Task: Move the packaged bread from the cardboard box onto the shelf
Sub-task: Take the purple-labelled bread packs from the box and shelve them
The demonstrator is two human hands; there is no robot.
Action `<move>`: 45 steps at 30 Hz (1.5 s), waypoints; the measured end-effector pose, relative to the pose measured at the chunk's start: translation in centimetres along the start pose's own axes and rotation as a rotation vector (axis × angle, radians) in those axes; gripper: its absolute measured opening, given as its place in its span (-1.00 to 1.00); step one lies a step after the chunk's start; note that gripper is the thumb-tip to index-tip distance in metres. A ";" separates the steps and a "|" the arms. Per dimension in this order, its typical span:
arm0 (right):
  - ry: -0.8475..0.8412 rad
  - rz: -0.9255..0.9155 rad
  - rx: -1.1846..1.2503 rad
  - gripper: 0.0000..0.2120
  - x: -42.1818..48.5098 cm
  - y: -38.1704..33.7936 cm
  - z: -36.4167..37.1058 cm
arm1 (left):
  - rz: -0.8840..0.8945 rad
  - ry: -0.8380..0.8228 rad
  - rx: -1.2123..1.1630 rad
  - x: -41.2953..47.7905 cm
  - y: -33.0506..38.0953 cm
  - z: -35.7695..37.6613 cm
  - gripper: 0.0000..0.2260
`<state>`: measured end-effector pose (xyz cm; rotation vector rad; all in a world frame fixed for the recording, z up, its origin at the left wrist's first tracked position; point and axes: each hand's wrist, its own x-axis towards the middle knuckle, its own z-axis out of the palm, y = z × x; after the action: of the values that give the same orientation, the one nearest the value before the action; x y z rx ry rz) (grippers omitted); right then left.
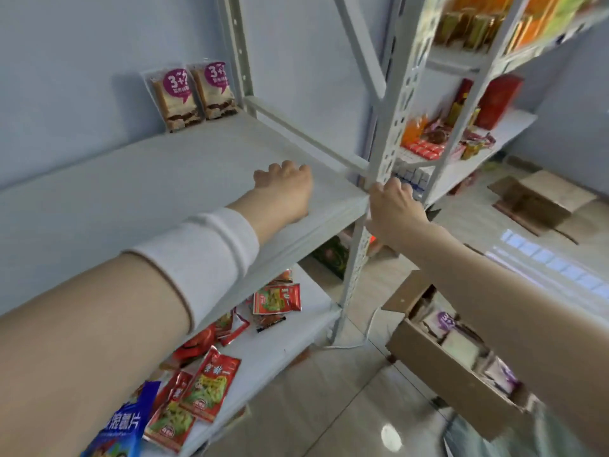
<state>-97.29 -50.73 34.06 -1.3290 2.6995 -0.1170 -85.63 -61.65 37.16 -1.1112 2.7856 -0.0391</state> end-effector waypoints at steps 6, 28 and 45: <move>-0.080 0.249 0.013 -0.60 -9.7 17.8 5.0 | 0.202 -0.140 -0.042 -1.8 18.2 4.9 -0.53; -0.508 0.974 0.563 -0.50 -6.3 49.5 37.4 | 0.257 -0.687 -0.245 19.2 54.1 40.9 -0.44; -0.416 1.721 1.004 -0.20 -1.9 50.0 49.9 | -0.045 -0.713 -0.748 28.3 59.2 52.6 -0.42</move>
<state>-127.76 -19.34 -21.48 1.0941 1.9184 -0.6884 -138.87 -36.55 -22.89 -1.0128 2.1225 1.2132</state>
